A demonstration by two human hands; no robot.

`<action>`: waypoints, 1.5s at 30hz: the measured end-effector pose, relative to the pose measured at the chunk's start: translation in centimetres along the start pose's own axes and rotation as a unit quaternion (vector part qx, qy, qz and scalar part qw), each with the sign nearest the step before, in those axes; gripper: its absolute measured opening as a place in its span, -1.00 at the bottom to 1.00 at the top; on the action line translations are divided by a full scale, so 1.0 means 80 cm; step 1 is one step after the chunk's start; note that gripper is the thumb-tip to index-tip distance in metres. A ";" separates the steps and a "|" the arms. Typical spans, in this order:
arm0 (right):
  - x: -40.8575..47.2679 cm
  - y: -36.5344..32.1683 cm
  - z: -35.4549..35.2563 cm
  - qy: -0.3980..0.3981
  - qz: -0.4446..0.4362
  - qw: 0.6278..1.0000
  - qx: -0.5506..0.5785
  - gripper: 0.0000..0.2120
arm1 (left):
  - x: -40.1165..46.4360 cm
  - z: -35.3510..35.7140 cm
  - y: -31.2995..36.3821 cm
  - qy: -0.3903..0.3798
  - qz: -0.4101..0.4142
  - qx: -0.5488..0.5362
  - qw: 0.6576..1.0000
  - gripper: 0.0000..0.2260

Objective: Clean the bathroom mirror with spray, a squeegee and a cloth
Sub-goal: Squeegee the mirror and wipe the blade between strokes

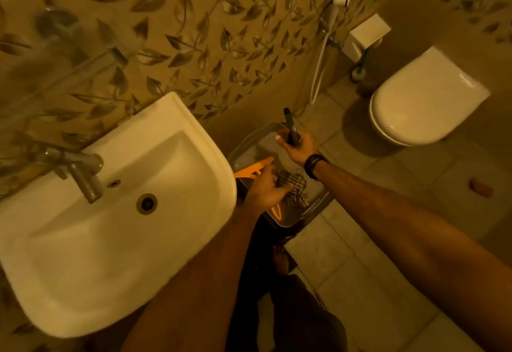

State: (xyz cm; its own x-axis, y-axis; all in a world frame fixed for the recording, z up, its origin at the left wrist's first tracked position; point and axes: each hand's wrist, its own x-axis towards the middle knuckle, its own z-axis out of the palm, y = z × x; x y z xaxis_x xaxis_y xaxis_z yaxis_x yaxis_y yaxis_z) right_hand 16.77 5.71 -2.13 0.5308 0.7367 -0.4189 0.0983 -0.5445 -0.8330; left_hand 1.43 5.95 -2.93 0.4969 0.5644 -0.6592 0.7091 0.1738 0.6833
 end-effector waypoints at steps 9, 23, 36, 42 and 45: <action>0.076 0.073 0.036 -0.025 0.008 1.000 -0.002 -0.69 | 0.058 0.030 -0.065 0.058 -0.069 0.047 0.995 -0.36; 0.135 0.133 0.049 -0.045 0.049 0.997 -0.044 -0.54 | 0.078 0.046 -0.133 0.073 -0.118 0.031 0.990 -0.53; 0.005 0.178 0.128 -0.011 0.080 0.984 -0.159 -0.74 | 0.073 0.041 -0.132 0.109 -0.106 0.031 0.988 -0.60; 0.019 0.171 0.160 -0.143 0.181 0.951 -0.206 -0.73 | 0.064 0.038 -0.140 0.113 -0.095 0.013 0.989 -0.55; 0.012 0.154 0.146 -0.126 0.193 0.965 -0.126 -0.70 | 0.053 0.034 -0.124 0.113 -0.075 -0.016 0.991 -0.56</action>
State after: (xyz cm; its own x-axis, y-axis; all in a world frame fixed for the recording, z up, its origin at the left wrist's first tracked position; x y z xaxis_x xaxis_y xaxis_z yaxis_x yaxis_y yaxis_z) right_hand 8.64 4.43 -17.01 0.3497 0.5168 -0.7814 0.1529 -0.8544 -0.4966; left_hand -2.17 4.43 -13.33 0.2593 0.6958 -0.6698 0.7489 0.2930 0.5944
